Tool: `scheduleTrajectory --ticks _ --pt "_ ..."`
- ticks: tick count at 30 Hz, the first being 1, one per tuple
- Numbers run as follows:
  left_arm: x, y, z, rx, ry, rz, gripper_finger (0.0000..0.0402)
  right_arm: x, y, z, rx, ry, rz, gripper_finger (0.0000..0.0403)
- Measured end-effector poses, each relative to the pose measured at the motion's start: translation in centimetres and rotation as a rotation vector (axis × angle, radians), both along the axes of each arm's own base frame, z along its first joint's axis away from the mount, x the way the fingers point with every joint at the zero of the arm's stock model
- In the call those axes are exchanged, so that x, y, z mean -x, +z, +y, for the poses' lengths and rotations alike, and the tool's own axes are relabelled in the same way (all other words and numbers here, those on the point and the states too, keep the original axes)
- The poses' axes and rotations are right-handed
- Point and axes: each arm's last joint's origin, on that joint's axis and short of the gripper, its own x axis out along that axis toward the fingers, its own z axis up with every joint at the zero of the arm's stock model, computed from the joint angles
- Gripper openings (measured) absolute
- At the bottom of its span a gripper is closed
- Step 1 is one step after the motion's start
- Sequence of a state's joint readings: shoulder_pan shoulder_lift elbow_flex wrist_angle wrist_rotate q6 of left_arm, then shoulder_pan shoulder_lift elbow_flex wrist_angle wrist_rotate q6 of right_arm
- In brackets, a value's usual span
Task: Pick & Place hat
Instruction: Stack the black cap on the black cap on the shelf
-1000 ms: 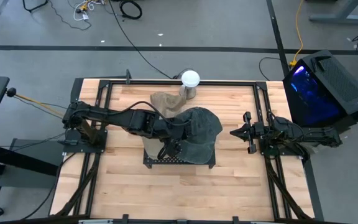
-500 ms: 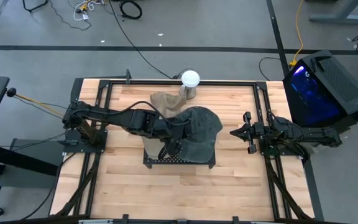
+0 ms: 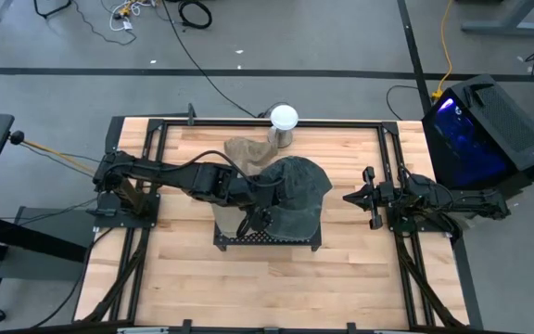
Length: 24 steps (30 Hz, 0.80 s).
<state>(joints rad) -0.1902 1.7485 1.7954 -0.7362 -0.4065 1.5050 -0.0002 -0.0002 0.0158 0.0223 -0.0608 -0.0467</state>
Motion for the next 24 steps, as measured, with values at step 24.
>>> scheduleTrajectory --ticks 24 --pt "-0.01 0.02 0.0 0.002 0.001 -0.003 0.0023 0.0 0.0 0.0 0.0 0.0 0.0 0.0015"
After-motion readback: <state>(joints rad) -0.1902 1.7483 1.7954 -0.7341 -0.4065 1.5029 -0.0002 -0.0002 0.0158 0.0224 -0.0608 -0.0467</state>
